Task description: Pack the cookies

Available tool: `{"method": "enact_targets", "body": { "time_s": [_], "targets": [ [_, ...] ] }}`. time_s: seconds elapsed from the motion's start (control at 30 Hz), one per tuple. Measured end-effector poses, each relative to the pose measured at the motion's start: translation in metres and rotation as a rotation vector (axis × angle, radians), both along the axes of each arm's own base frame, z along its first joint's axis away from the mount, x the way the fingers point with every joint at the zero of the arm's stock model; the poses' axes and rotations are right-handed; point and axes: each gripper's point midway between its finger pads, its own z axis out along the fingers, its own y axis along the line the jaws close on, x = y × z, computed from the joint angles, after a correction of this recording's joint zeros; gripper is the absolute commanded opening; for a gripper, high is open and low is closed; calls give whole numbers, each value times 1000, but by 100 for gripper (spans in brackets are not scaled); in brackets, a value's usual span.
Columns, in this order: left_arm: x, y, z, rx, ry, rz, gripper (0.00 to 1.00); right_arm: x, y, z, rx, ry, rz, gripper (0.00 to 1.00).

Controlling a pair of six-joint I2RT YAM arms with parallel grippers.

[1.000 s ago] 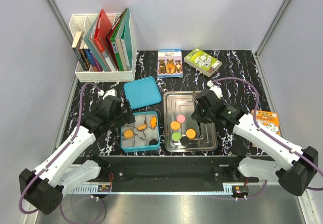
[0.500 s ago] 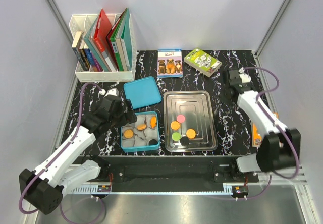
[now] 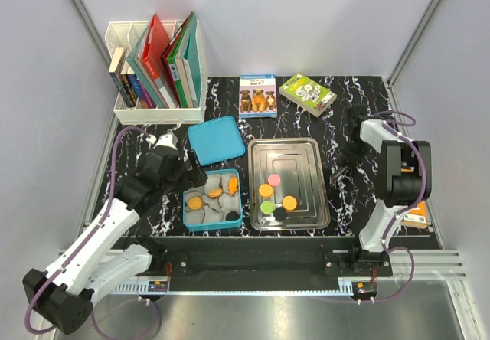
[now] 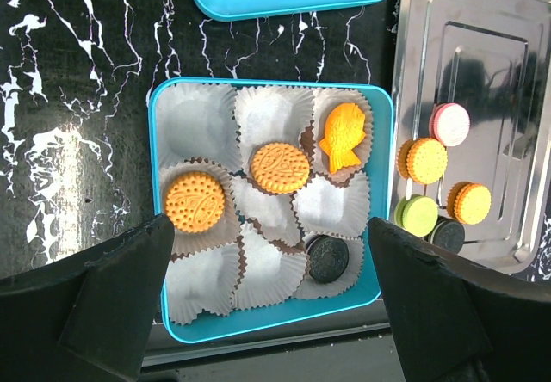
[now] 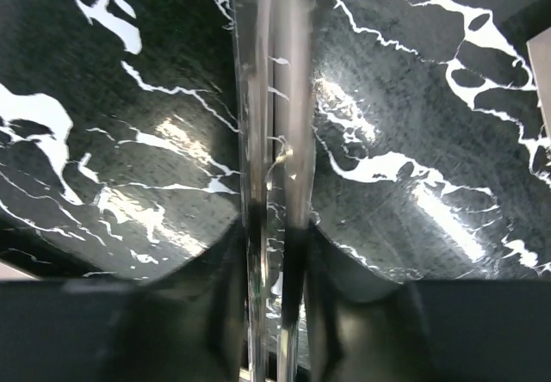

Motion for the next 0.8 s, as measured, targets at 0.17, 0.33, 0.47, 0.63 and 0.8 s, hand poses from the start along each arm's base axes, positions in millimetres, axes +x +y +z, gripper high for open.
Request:
{"method": "enact_targets", "body": {
  "time_s": [0.17, 0.33, 0.47, 0.63, 0.8],
  "targets": [
    [0, 0, 1, -2, -4, 0, 99, -2, -5, -1, 26, 10, 5, 75],
    [0, 0, -1, 3, 5, 0, 99, -7, -8, -4, 26, 16, 0, 100],
    [0, 0, -1, 3, 5, 1, 99, -10, -9, 1, 19, 1, -12, 100],
    [0, 1, -1, 6, 4, 3, 99, -3, -8, 34, 20, -103, -32, 100],
    [1, 2, -2, 16, 2, 6, 99, 8, 1, 111, 44, -333, -30, 100]
  ]
}}
